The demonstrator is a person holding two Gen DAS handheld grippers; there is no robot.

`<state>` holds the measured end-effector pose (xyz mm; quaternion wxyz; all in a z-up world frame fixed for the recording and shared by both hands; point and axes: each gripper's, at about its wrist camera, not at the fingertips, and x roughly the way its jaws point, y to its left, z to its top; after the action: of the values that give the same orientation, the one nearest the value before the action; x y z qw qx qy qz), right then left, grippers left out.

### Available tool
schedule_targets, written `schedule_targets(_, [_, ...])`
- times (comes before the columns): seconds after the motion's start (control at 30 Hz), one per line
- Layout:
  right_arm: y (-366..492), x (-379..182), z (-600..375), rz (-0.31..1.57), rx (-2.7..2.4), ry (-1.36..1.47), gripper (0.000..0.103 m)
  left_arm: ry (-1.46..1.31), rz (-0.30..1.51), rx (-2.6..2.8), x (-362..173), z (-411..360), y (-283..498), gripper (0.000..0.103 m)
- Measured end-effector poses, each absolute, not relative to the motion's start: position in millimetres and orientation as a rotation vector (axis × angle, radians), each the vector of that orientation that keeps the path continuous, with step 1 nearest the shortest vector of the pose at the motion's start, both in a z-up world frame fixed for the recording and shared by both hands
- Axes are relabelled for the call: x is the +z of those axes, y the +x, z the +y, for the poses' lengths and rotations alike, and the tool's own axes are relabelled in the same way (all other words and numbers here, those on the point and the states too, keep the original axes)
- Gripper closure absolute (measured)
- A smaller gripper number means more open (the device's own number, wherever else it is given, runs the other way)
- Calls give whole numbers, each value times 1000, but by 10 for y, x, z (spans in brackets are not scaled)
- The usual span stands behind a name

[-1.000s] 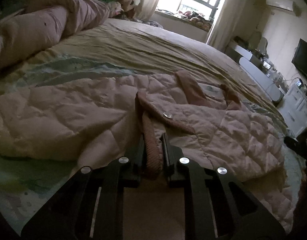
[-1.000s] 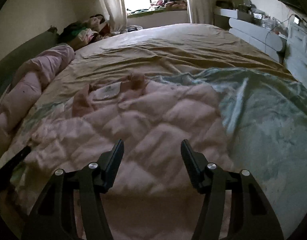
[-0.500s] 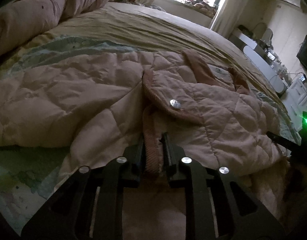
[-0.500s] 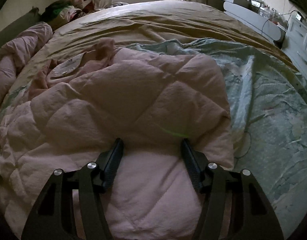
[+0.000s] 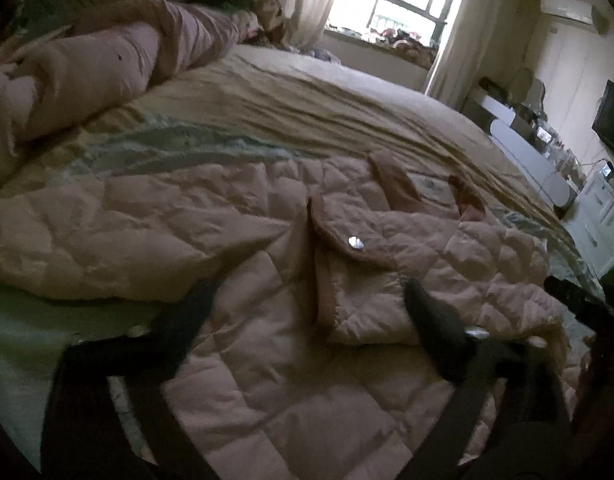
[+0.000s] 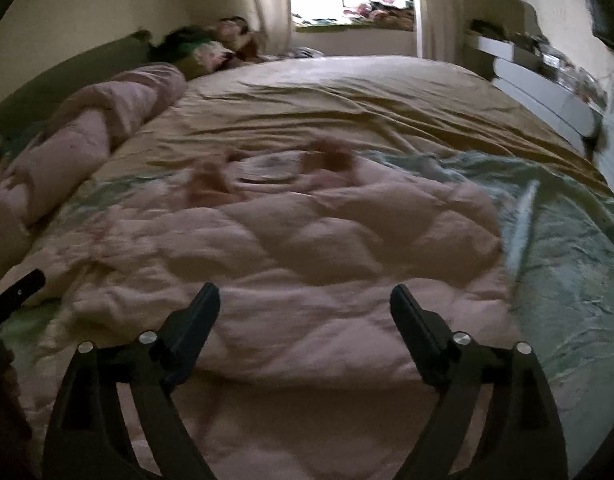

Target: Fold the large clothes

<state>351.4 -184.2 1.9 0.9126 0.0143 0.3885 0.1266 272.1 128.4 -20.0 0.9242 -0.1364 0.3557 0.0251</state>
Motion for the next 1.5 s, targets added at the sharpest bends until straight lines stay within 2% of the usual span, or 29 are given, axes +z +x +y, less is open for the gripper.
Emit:
schedule_targets(0.07, [3465, 25, -1687, 800, 320, 36, 9, -319, 719, 23, -181, 1317, 2669, 11])
schedule_targets(0.33, [3509, -127, -1465, 841, 301, 53, 8, -299, 767, -26, -295, 1132, 2751, 13])
schedule_targets(0.47, [3547, -245, -1502, 880, 285, 89, 8, -235, 795, -33, -386, 956, 2812, 33])
schedule_targets(0.57, [3594, -365, -1556, 929, 282, 126, 7, -242, 866, -68, -562, 874, 2879, 41])
schedule_targets(0.8, [3623, -666, -1492, 1008, 247, 62, 5, -294, 987, -71, -962, 955, 3049, 41])
schedule_targets(1.2, [3383, -334, -1549, 928, 328, 136, 5, -356, 924, -73, -672, 1104, 2879, 41])
schedule_targets(1.33, [3296, -200, -1528, 902, 344, 130, 5, -329, 885, -20, -523, 1168, 2776, 30])
schedule_targets(1.5, [3225, -43, -1416, 881, 386, 117, 5, -361, 830, 43, -385, 1404, 2661, 24])
